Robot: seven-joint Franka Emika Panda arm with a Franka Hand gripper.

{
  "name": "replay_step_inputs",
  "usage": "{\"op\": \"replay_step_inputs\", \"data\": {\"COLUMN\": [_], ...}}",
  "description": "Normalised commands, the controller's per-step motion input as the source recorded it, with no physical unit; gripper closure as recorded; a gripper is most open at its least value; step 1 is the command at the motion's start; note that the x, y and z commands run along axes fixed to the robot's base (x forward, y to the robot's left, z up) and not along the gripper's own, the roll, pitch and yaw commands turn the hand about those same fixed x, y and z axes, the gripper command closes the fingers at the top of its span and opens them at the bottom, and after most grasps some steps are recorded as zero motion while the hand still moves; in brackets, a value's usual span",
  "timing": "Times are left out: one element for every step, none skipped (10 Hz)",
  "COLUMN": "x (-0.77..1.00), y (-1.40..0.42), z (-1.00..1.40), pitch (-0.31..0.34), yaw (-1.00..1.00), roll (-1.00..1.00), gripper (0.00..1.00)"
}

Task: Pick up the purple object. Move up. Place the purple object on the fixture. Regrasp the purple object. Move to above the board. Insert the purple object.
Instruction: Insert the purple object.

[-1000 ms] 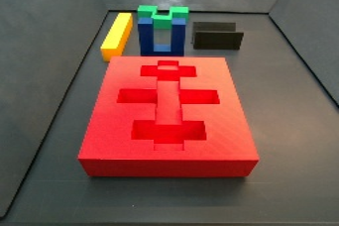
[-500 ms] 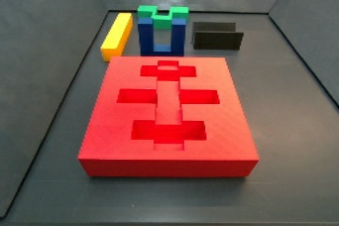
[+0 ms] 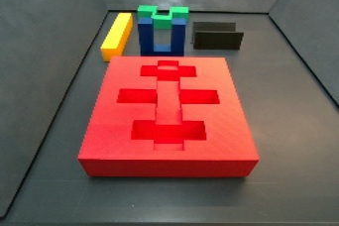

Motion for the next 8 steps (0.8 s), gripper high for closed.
{"op": "replay_step_inputs", "data": {"x": [0.35, 0.29, 0.40, 0.42, 0.39, 0.31, 0.08, 0.00], "y": [-0.34, -0.33, -0.27, -0.26, -0.28, -0.35, -0.44, -0.43], "z": [-0.56, -0.65, -0.68, -0.71, -0.69, -0.70, -0.73, -0.56], "pitch": [-0.130, -0.147, -0.100, -0.064, -0.047, -0.041, -0.051, -0.063], "yaw": [0.12, 0.10, 0.12, 0.12, 0.11, 0.09, 0.00, 0.00], "roll": [-0.11, -0.08, -0.10, -0.11, -0.10, -0.05, 0.00, 0.00], "gripper": [1.00, 1.00, 1.00, 1.00, 1.00, 1.00, 1.00, 1.00]}}
